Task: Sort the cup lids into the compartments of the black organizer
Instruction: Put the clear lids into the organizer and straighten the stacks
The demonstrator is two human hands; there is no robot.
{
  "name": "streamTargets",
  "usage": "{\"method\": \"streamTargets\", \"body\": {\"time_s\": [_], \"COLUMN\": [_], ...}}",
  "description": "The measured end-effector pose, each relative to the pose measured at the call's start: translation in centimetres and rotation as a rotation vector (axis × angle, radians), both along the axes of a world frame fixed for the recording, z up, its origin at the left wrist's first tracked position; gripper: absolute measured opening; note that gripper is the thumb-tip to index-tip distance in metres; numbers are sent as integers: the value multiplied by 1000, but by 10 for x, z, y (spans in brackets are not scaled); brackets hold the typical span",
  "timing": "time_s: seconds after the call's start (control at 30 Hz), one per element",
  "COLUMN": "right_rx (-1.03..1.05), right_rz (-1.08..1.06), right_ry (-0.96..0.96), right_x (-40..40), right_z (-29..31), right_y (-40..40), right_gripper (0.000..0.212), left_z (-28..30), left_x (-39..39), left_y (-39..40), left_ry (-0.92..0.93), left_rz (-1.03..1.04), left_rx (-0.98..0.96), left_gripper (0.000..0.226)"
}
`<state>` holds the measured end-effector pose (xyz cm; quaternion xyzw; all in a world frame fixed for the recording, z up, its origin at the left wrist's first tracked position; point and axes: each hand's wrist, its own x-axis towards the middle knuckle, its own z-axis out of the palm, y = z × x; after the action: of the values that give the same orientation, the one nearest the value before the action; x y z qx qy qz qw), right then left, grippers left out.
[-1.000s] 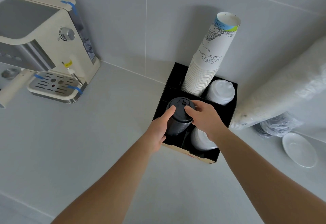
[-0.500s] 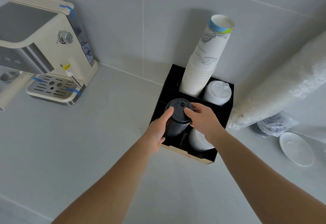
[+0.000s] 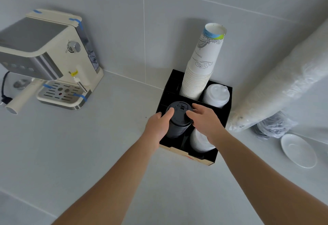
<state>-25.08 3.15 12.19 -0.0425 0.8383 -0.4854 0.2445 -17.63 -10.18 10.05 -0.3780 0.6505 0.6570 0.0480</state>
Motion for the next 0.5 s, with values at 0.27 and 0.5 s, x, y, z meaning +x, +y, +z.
{"method": "streamTargets", "body": {"time_s": [0.27,0.5], "right_rx": [27,38], "right_rz": [-39,-105], "right_ry": [13,65], "right_x": [-6,-17], "right_z": [15,27], "right_y": [24,57], "right_gripper": [59,49], "left_z": [32,45], "left_x": [17,1], "left_y": [26,58], "left_ry": [299,392], "left_rz": [21,-135], "left_rx": [-203,-236], "left_gripper": [56,55]}}
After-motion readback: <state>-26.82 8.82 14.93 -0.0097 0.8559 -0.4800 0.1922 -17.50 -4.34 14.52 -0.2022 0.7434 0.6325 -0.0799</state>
